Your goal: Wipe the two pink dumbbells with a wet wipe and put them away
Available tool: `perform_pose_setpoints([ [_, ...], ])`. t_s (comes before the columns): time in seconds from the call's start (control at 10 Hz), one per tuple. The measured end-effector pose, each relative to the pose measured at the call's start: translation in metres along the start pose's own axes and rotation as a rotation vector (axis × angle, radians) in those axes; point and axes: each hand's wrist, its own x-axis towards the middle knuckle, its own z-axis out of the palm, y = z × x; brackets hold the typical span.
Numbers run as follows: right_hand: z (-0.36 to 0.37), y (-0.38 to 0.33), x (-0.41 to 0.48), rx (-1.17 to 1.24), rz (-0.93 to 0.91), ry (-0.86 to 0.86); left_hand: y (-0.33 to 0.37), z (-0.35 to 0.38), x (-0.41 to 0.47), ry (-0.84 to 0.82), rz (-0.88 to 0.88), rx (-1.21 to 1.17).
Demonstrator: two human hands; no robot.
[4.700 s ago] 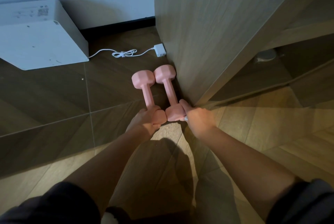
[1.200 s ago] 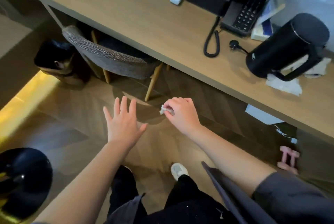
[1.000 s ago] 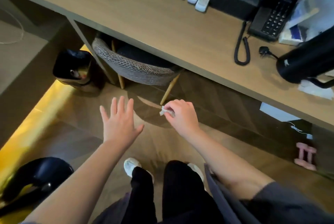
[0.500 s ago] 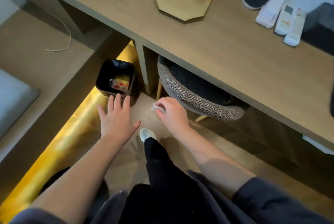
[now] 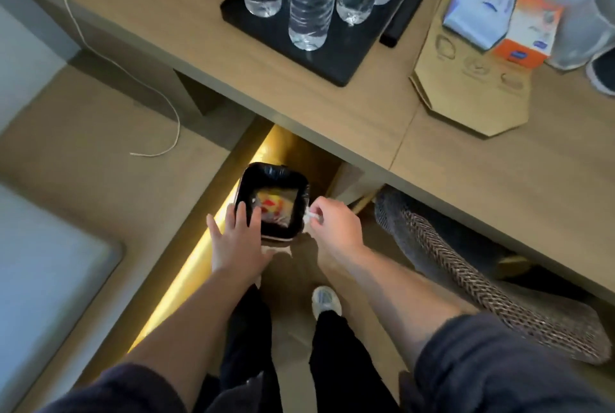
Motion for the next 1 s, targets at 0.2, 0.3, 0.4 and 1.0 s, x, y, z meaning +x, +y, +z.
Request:
perform_pose_setpoints([
  [0.2,0.074,-0.008,0.054,0.044,0.214,-0.084,-0.043,0.037,0.061,-0.093,0.121,0.057],
  [0.3,0.106,-0.002,0.083,0.063,0.224,-0.125,-0.053,0.073,0.092,-0.096,0.148,0.068],
  [0.4,0.141,0.015,0.110,0.027,0.191,-0.128,-0.057,0.113,0.125,-0.067,0.175,0.089],
  [1.0,0.234,0.075,0.168,-0.192,0.166,-0.465,-0.057,0.213,0.189,-0.051,0.170,0.067],
])
